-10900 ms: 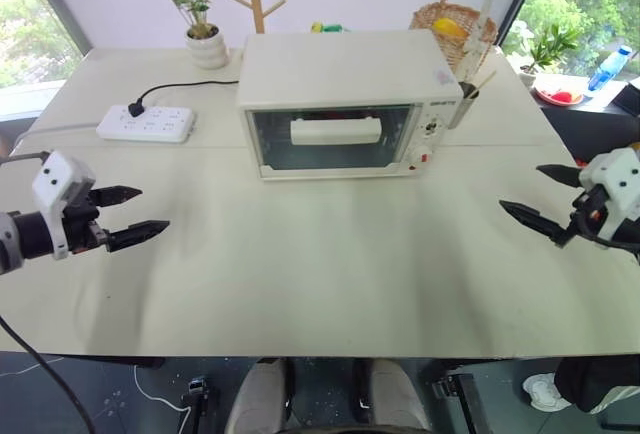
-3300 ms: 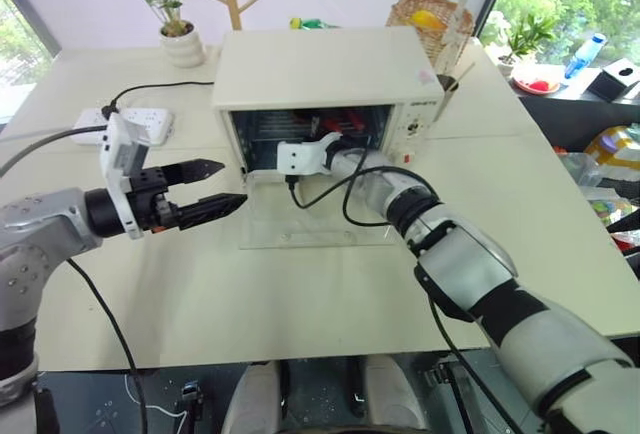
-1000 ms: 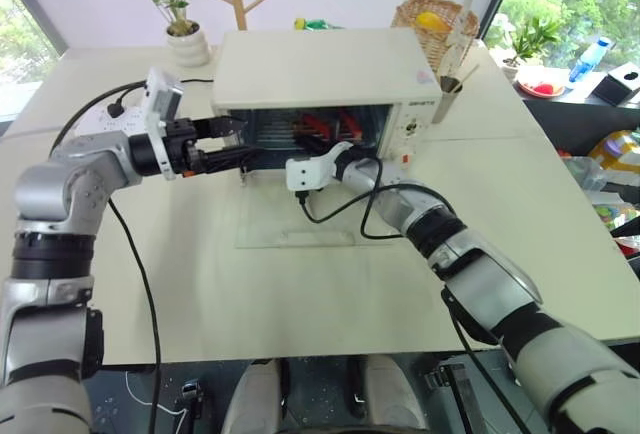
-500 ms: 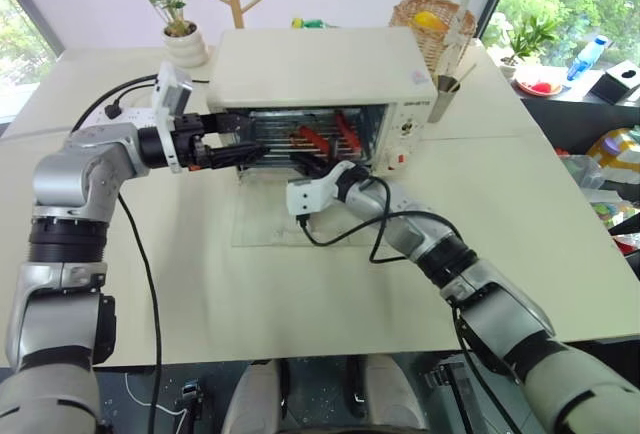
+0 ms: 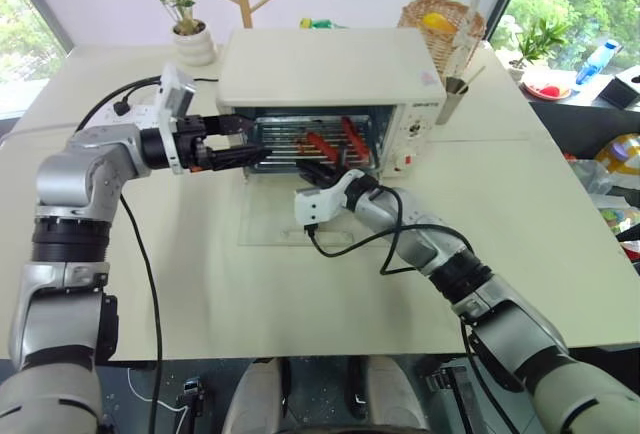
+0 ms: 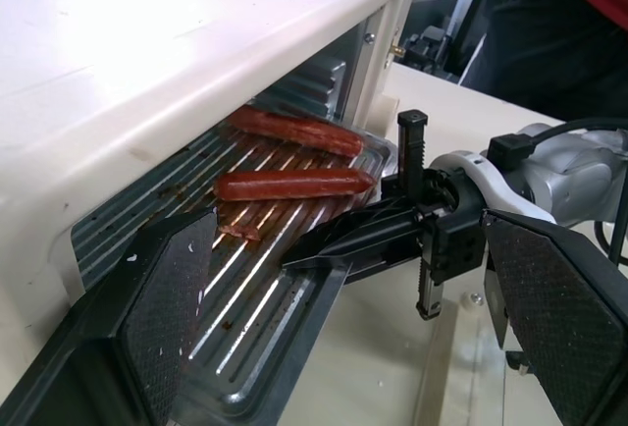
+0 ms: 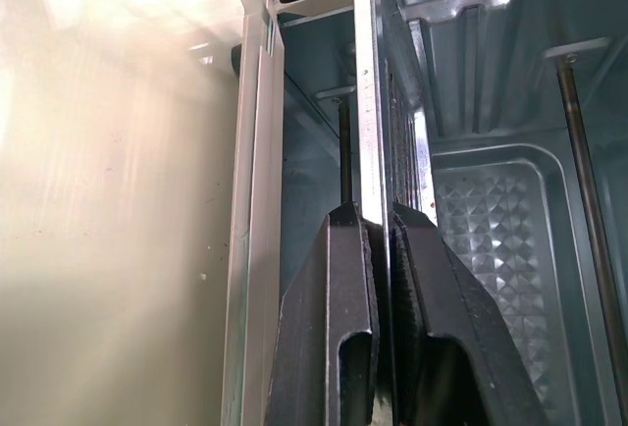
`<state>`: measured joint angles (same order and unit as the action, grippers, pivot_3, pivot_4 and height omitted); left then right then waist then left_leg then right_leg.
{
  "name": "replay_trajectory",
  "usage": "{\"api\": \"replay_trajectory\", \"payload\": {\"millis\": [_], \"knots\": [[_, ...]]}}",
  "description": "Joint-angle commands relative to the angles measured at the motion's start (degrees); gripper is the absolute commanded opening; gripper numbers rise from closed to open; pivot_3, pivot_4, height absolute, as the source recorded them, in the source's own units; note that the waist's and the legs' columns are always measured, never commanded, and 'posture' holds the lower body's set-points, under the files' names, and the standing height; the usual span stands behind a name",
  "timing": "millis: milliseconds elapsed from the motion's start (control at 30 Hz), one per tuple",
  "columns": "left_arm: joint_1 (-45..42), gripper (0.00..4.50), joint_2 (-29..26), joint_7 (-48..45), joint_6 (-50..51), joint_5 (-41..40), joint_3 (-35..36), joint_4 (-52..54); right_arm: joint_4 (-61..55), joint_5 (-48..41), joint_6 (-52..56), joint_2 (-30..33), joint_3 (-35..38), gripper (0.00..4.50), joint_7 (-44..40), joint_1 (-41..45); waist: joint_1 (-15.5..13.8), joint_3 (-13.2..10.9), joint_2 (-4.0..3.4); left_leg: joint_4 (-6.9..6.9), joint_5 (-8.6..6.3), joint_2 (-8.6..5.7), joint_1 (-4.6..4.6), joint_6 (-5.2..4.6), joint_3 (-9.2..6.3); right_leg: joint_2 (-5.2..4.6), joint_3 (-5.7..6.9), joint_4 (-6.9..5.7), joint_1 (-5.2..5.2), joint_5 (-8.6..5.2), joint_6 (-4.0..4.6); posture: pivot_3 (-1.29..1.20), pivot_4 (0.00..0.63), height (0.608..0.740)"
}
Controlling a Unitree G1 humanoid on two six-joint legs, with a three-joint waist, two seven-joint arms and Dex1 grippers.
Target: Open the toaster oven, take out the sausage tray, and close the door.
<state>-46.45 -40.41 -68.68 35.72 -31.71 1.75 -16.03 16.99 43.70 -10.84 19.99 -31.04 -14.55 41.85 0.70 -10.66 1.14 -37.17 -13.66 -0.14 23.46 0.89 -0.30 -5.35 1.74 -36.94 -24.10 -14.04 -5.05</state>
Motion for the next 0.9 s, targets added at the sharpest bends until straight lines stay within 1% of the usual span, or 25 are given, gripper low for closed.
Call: {"api": "replay_trajectory", "payload": {"millis": [33, 267, 567, 800, 900], "knots": [[-1.9, 4.50, -0.2, -0.3, -1.1, 0.6, 1.2, -0.3, -4.8, -0.1, -0.5, 2.2, 1.2, 0.04, -1.4, -2.7, -0.2, 0.0, 0.00, 0.00, 0.00, -0.02, 0.03, 0.00, -0.02, 0.00, 0.00, 0.01, 0.00, 0.00, 0.00, 0.00, 0.150, 0.740], [-1.4, 4.50, 0.1, -1.5, -1.9, 1.3, 0.7, -0.4, -11.8, -0.1, 0.5, 4.3, 2.2, 0.04, -3.3, -8.1, -0.3, 0.0, 0.01, -0.04, 0.00, -0.07, 0.04, 0.00, -0.10, -0.01, -0.01, 0.02, 0.07, -0.01, -0.01, 0.00, 0.150, 0.740], [-3.1, 4.50, 0.3, -3.8, -2.9, 3.2, -0.2, -3.3, -21.8, -0.9, 0.1, 7.0, 3.7, 0.04, -7.6, -15.7, -0.1, 0.0, 0.04, -0.07, 0.00, -0.10, 0.02, 0.00, -0.15, 0.00, 0.00, 0.05, 0.15, -0.06, -0.08, 0.00, 0.150, 0.740], [-3.8, 4.50, 0.9, -5.0, -3.0, 4.2, -0.4, -4.1, -27.3, -4.5, -4.5, 10.1, 5.3, 0.04, -10.6, -19.9, 0.0, 0.0, 0.10, -0.10, 0.00, -0.08, 0.01, 0.00, -0.15, 0.01, -0.01, 0.02, 0.15, -0.07, -0.10, 0.00, 0.150, 0.740], [-3.5, 4.50, 0.6, -5.3, -2.6, 4.1, -0.1, -3.6, -28.6, -5.5, -5.9, 11.5, 6.5, 0.04, -10.7, -20.9, 0.0, 0.0, 0.10, -0.09, 0.00, -0.06, 0.01, 0.00, -0.15, 0.02, -0.01, 0.01, 0.14, -0.07, -0.10, 0.00, 0.150, 0.740]]}}
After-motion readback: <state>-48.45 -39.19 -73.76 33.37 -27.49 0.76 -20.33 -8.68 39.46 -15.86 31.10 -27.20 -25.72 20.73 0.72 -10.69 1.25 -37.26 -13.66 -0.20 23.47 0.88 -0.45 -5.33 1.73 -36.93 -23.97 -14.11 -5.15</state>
